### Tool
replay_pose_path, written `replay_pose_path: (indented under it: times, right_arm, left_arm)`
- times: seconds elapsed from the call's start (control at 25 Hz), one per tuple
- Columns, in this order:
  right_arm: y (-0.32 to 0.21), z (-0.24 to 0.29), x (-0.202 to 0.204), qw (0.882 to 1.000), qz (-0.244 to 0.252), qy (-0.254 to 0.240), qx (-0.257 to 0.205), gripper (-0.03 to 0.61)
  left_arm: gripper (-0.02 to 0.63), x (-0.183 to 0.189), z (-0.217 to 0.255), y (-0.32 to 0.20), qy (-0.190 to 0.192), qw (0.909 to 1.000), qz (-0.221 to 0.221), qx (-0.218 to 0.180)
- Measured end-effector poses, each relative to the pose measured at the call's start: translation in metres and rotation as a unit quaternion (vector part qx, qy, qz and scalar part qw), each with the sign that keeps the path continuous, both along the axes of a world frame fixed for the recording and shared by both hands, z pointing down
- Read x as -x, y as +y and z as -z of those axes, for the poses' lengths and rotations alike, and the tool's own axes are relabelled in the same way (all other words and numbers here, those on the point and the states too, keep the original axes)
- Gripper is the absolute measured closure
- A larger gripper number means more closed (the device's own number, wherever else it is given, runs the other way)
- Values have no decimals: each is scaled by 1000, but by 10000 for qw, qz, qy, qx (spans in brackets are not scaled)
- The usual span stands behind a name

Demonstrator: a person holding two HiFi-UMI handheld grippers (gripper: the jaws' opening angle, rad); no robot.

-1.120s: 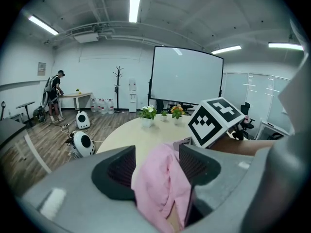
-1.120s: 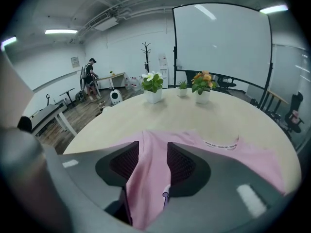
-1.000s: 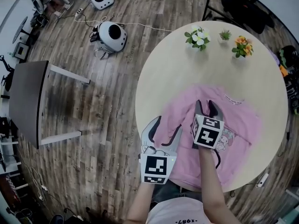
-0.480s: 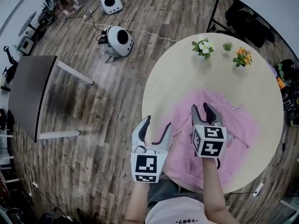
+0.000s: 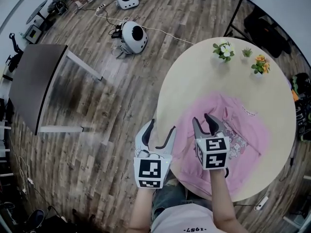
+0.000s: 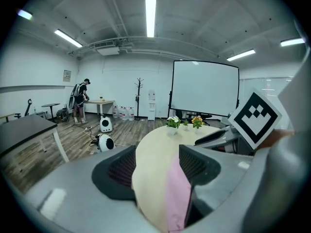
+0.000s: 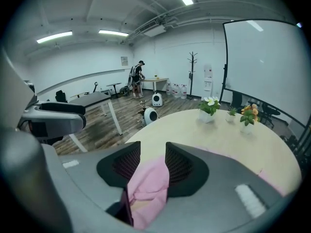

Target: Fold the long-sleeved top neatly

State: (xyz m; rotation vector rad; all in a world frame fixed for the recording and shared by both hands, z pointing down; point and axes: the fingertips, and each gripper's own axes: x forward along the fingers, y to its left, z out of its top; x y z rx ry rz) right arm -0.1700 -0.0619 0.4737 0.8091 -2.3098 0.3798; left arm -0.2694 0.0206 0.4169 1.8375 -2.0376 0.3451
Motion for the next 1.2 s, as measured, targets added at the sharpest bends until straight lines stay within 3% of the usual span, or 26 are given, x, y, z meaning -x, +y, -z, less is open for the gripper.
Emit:
replay_pose_path:
  times: [0.36,0.68,1.2]
  right_arm:
    - [46,-44,28,9951,811,470,316,390]
    - [88,-90,37,9814,1490,977,716,390]
    - [112,-144,32,9622,1882,1661,1058,394]
  left_arm:
    - [341,18,-31,32,161,9990,282,316]
    - [342,22,-52,47,308,9974,390,515]
    - [342,22,-73,58,456,9956,465,673]
